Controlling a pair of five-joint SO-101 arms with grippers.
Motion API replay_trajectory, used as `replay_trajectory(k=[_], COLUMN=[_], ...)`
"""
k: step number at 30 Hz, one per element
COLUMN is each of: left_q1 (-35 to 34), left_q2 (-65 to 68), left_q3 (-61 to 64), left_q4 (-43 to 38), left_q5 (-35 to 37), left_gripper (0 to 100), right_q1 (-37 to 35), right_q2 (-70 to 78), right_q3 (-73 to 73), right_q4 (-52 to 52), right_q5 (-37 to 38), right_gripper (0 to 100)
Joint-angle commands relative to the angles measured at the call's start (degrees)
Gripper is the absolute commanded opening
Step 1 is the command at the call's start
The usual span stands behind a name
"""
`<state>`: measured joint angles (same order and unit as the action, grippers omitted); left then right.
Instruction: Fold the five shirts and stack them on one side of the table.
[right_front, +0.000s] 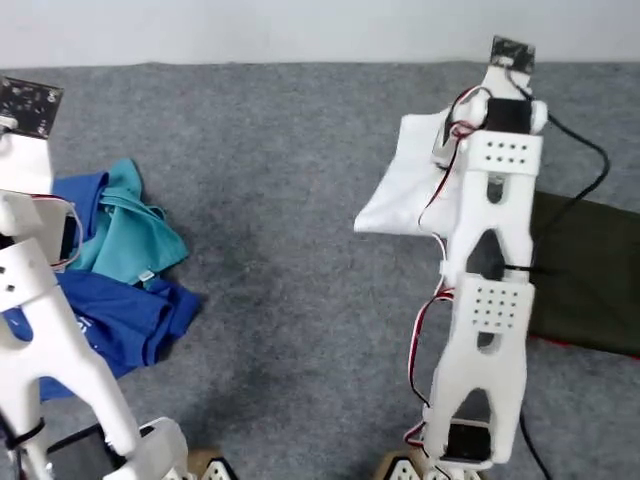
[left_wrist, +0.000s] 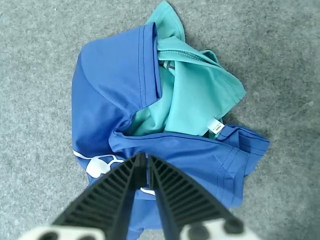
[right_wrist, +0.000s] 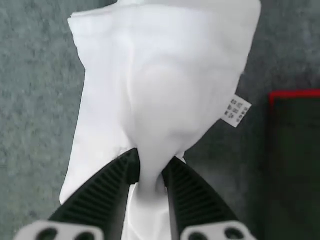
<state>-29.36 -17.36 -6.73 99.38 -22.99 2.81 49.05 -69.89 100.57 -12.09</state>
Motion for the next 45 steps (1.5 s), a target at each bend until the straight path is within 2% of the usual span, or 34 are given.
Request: replay_trajectory(k=[1,6,13,20,30,36,45], left_q1=[-0.18,-0.18,-0.18,-0.18,-0.09,-0.09,-0.09], left_q2=[-2.02,-1.93,-1.93,-1.93,-1.93,-1.93,-1.93], left_q3=[-0.48,-0.48,-0.31,-0.31,-0.31,-0.31,-0.31], left_q4=[0.62,0.53,0.53,0.53,0.53,0.62,0.88], left_q5=[-0.44,-0.44,-0.44,-0.44,-0.44,-0.35,-0.26], left_gripper=[2,2,2,2,2,2,2], right_q1=[0.66,3.47,13.49,22.55,31.78,35.38,40.57], right_q2=[-15.87,-26.42,-29.67,-29.76,-29.76,-27.47,-24.66], right_q3=[13.54,23.74,26.37,26.29,26.29,26.37,26.46], right_q4=[2.24,2.24,2.24,2.24,2.24,2.07,-3.91], right_q5=[2.99,10.81,23.38,29.89,39.82,43.43,43.78], right_gripper=[0.8,0.8,0.8,0.8,0.8,0.8,1.0])
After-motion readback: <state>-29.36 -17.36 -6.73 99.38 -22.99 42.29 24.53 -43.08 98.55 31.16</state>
